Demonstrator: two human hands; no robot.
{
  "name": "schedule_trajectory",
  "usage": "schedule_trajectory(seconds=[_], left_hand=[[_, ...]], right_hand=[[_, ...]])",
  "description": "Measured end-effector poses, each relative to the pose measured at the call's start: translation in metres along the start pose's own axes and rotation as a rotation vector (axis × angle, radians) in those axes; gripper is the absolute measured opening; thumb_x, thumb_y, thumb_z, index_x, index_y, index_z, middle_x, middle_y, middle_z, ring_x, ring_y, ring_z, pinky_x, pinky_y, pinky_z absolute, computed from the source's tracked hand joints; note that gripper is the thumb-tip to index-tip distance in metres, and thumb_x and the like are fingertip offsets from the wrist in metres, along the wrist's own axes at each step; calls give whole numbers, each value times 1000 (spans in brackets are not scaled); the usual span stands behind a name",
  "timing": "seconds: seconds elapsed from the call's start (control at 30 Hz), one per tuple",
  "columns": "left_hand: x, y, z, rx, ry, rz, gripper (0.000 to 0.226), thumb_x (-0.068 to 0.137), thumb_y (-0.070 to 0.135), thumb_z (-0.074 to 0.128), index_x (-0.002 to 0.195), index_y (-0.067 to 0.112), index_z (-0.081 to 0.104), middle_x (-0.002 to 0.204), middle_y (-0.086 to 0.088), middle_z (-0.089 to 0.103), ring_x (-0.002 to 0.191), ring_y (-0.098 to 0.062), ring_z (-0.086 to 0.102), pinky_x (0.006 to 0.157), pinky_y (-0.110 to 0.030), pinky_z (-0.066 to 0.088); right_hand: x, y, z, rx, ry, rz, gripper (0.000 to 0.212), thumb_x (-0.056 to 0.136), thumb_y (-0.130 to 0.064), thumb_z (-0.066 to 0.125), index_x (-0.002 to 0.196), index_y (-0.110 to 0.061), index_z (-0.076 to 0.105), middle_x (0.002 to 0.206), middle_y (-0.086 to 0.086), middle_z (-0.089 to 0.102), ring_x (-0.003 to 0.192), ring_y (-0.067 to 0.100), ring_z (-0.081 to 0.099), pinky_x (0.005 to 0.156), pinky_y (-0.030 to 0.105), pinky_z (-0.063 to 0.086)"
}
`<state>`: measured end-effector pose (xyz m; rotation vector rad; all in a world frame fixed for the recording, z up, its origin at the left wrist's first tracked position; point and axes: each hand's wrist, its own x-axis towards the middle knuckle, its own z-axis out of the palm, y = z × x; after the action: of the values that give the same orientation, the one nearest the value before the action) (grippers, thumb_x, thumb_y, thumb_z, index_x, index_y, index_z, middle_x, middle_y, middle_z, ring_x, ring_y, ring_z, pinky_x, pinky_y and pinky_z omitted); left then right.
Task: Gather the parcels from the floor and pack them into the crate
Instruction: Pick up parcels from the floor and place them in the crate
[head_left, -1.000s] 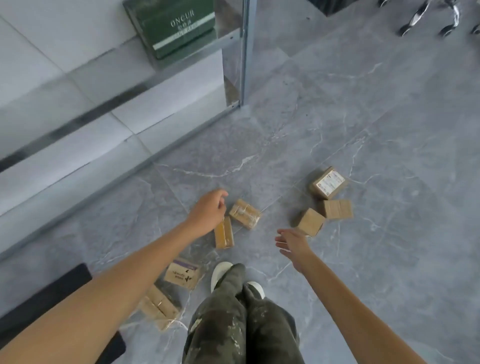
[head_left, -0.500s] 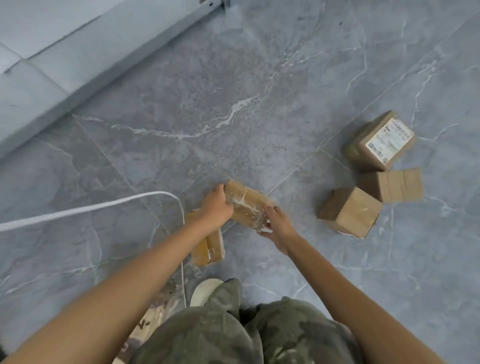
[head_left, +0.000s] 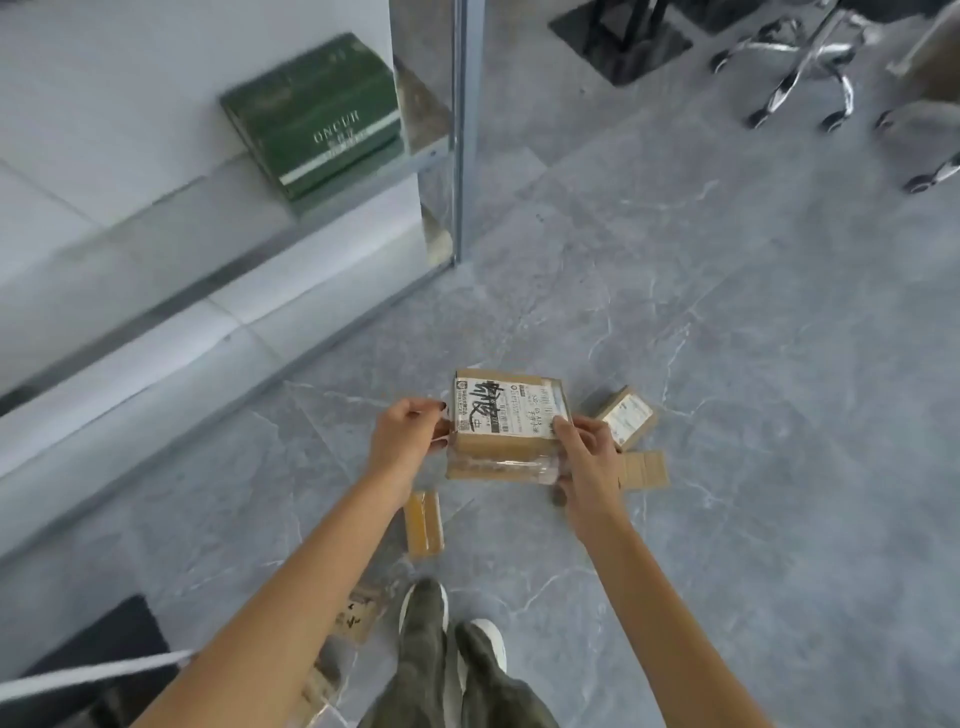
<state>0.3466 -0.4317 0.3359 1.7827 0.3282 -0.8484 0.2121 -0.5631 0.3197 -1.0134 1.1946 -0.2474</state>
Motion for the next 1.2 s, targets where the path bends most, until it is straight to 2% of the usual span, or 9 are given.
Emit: schedule_trajectory(seconds=[0.1, 0.2, 0.3, 0.4, 0.53, 0.77, 0.9, 1.03, 1.2], left_hand=[[-74, 96, -19, -89, -5, 92, 5, 92, 12, 58, 93, 12, 63, 86, -6, 68, 73, -11, 64, 67, -23, 53], [-148, 194, -48, -112, -57, 203, 17, 93, 22, 58, 108, 13, 60, 97, -7, 69, 76, -11, 63, 70, -24, 51], [-224, 267, -86, -108, -200, 349, 57, 81, 49, 65, 124, 13, 53, 110, -7, 66, 82, -13, 61, 71, -28, 44], [-296, 306, -128, -150, -546, 381, 97, 50, 72, 74, 124, 13, 55, 111, -7, 66, 91, -17, 67, 86, -40, 50], [-383, 317, -173, -149, -784, 417, 78, 62, 68, 72, 120, 17, 64, 114, -15, 67, 100, -28, 66, 91, -47, 51], [-500, 258, -221, -128, -803, 686, 68, 78, 46, 69, 136, 20, 45, 133, -16, 56, 120, -35, 56, 96, -50, 48], [-544, 206, -251, -274, -656, 742, 77, 75, 42, 68, 141, 25, 34, 132, -13, 58, 119, -36, 56, 100, -59, 42], [-582, 160, -290, -164, -577, 754, 80, 72, 42, 71, 139, 47, 28, 131, -3, 60, 119, -29, 58, 101, -57, 43], [-631, 109, -336, 11, -476, 791, 77, 76, 46, 70, 141, 49, 29, 138, 8, 51, 127, -15, 51, 108, -52, 37]], right_hand=[[-67, -103, 15, 35, -105, -155, 22, 87, -25, 66, 106, -23, 55, 112, 7, 65, 103, 23, 63, 83, 36, 51], [-135, -209, 29, 69, -223, -341, 25, 87, -22, 65, 112, -18, 58, 105, 3, 69, 94, 16, 65, 72, 27, 53], [-202, -296, 35, 104, -330, -485, 19, 89, -22, 62, 108, -20, 63, 90, -8, 70, 76, 2, 64, 59, 17, 48], [-277, -356, 35, 60, -400, -615, 17, 91, -23, 59, 105, -19, 68, 89, -4, 68, 80, 8, 61, 69, 23, 48], [-377, -395, 27, -58, -503, -848, 20, 92, -18, 57, 104, -13, 71, 93, 8, 70, 85, 14, 62, 76, 27, 48], [-509, -361, 26, -24, -584, -1006, 32, 97, -34, 47, 126, -22, 53, 112, 1, 64, 91, 4, 64, 74, 20, 52], [-561, -289, 24, -77, -724, -945, 57, 88, -51, 44, 141, -32, 32, 134, -3, 53, 120, 14, 56, 98, 42, 48], [-607, -229, 16, -72, -868, -852, 58, 90, -48, 48, 144, -38, 28, 138, -3, 54, 123, 22, 55, 101, 52, 45], [-656, -189, -2, -125, -889, -862, 58, 87, -52, 52, 140, -50, 30, 137, -11, 53, 125, 14, 53, 103, 40, 46]])
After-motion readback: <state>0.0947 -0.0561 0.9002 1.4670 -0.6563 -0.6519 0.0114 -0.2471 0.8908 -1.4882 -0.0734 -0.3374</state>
